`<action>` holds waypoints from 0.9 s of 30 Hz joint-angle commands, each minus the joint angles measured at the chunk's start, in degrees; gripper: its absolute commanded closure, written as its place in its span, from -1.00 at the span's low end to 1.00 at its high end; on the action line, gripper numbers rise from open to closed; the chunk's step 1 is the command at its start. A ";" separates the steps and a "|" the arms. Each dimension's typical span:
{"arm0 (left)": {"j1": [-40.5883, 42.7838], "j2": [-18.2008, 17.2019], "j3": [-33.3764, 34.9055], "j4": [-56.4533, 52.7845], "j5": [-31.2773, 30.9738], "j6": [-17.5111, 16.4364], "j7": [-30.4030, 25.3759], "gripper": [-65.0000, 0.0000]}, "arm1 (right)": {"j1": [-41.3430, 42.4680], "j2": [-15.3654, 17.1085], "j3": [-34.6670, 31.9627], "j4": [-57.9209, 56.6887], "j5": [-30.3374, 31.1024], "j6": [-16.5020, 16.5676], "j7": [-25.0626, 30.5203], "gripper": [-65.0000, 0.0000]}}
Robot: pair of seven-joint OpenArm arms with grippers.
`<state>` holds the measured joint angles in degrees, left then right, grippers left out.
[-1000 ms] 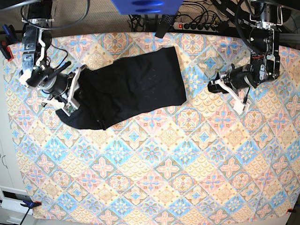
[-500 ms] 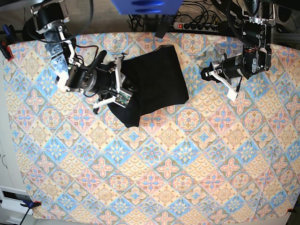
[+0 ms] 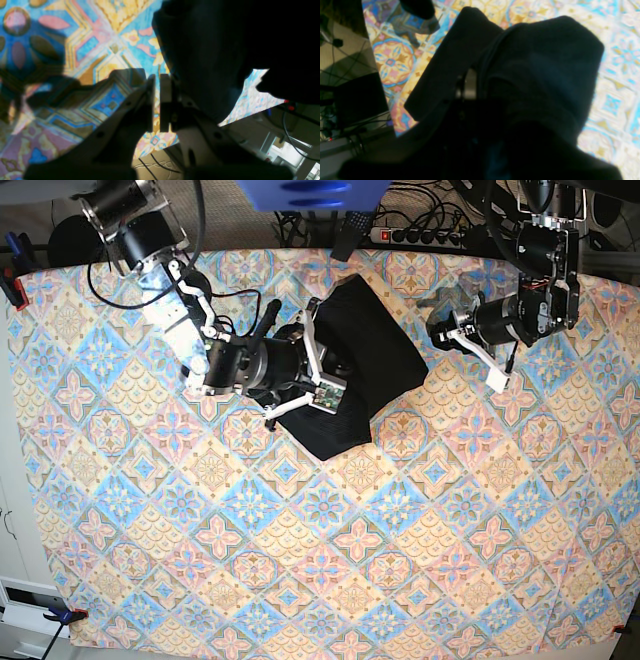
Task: Fold the T-shirt properly
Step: 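Lift the strip end with the right gripper and fold it over the shirt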
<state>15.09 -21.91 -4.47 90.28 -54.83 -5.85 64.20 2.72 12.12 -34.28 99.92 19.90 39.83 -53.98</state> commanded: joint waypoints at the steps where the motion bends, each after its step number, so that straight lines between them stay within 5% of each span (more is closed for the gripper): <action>1: -0.28 -0.64 -0.32 1.02 -0.78 -0.35 -0.25 0.94 | 1.19 -0.47 -0.75 0.52 1.15 0.17 1.62 0.86; 9: -0.28 -0.55 -0.23 1.02 -0.86 -0.35 -0.25 0.94 | 1.98 -1.61 -6.99 0.17 -5.35 0.17 1.62 0.19; 15: -0.10 -0.55 -0.06 1.02 -0.86 -0.35 -1.92 0.94 | 1.98 -1.61 -6.73 0.61 -10.10 0.17 1.71 0.18; 22: 1.83 -0.64 -0.06 1.02 -0.78 -0.35 -3.85 0.94 | 1.63 -1.61 8.48 2.28 -9.92 0.17 4.96 0.20; 27: 1.83 -0.64 -0.06 1.10 -1.04 -0.35 -3.94 0.94 | 1.89 -2.41 14.02 0.08 -9.83 0.17 6.46 0.42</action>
<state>17.12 -21.93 -4.32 90.32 -54.89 -5.85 60.55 3.88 10.09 -20.18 99.13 9.19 39.83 -48.66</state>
